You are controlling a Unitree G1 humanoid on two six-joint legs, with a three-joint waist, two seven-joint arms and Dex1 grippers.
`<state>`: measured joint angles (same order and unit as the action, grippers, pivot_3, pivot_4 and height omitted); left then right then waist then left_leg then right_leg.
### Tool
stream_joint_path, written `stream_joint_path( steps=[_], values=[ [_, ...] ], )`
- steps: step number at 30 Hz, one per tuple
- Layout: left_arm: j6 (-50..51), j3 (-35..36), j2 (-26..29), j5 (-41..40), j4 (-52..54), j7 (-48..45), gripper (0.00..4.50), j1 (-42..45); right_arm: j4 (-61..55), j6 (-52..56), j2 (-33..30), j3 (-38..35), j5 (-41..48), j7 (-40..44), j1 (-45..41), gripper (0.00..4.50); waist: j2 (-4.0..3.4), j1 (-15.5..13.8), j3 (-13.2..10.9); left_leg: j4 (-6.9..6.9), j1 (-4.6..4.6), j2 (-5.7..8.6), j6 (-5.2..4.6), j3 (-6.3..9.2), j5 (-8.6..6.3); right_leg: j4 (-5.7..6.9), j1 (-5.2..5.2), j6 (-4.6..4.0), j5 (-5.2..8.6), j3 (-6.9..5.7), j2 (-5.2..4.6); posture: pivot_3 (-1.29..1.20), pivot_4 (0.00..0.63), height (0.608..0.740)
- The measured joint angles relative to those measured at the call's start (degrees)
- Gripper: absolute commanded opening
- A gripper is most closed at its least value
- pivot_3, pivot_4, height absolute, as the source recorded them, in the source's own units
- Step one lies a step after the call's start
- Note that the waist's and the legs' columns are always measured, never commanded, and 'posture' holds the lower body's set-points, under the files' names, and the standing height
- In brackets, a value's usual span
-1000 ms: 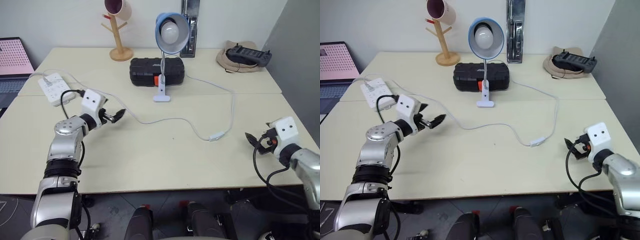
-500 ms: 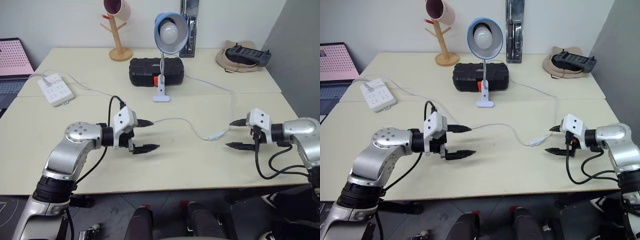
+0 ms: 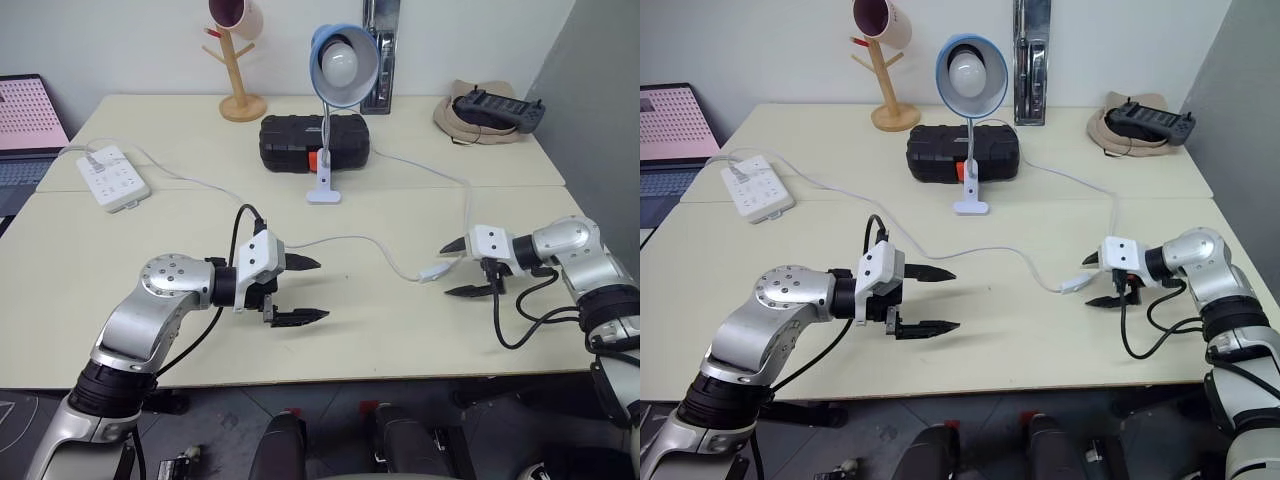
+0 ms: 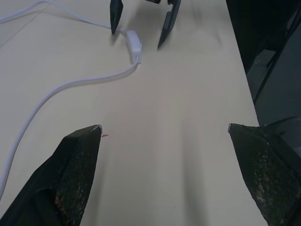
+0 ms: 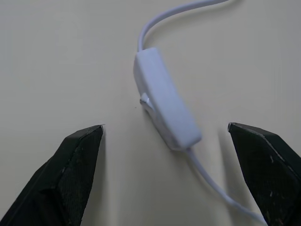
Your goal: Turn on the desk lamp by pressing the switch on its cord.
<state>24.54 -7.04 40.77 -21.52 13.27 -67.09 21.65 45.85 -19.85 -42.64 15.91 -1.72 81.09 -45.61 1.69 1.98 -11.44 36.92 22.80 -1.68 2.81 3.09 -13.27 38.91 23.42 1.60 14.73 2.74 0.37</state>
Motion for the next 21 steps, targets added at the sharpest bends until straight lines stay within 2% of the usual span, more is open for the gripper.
stream_joint_path(
  steps=[7,10,16,21],
  values=[
    [0.29,-0.01,-1.08,-0.15,0.05,1.3,4.5,-0.09,2.93,-2.42,0.64,-0.01,-0.53,1.02,-0.96,2.58,0.0,-0.02,0.0,0.02,-0.02,0.0,0.0,0.01,0.0,0.03,-0.01,0.0,0.0,0.0,0.0,0.0,0.15,0.74],
    [0.32,-0.01,-1.08,-0.15,0.21,1.39,4.5,-0.29,3.98,-3.22,1.0,-0.03,-0.65,0.98,-1.59,1.68,0.0,0.01,0.0,0.01,-0.03,-0.01,0.0,0.01,0.0,0.04,-0.01,-0.01,0.0,-0.01,0.0,0.0,0.15,0.74],
    [0.41,-0.01,-1.22,-0.19,0.15,1.55,4.5,-0.24,4.37,-3.16,1.25,-0.48,-1.01,1.02,-2.14,0.35,-0.01,-0.04,0.0,0.02,-0.02,0.0,0.0,0.01,0.0,0.04,-0.01,-0.01,0.0,0.0,0.0,0.0,0.15,0.74],
    [1.73,-0.01,-2.2,-0.88,-0.06,2.2,4.5,-0.02,0.85,2.22,1.42,-2.45,1.07,1.1,0.1,0.34,-0.01,-0.05,0.0,0.01,-0.02,0.0,0.0,0.03,0.0,0.05,-0.01,-0.02,-0.01,-0.02,0.0,0.0,0.15,0.74]
  ],
)
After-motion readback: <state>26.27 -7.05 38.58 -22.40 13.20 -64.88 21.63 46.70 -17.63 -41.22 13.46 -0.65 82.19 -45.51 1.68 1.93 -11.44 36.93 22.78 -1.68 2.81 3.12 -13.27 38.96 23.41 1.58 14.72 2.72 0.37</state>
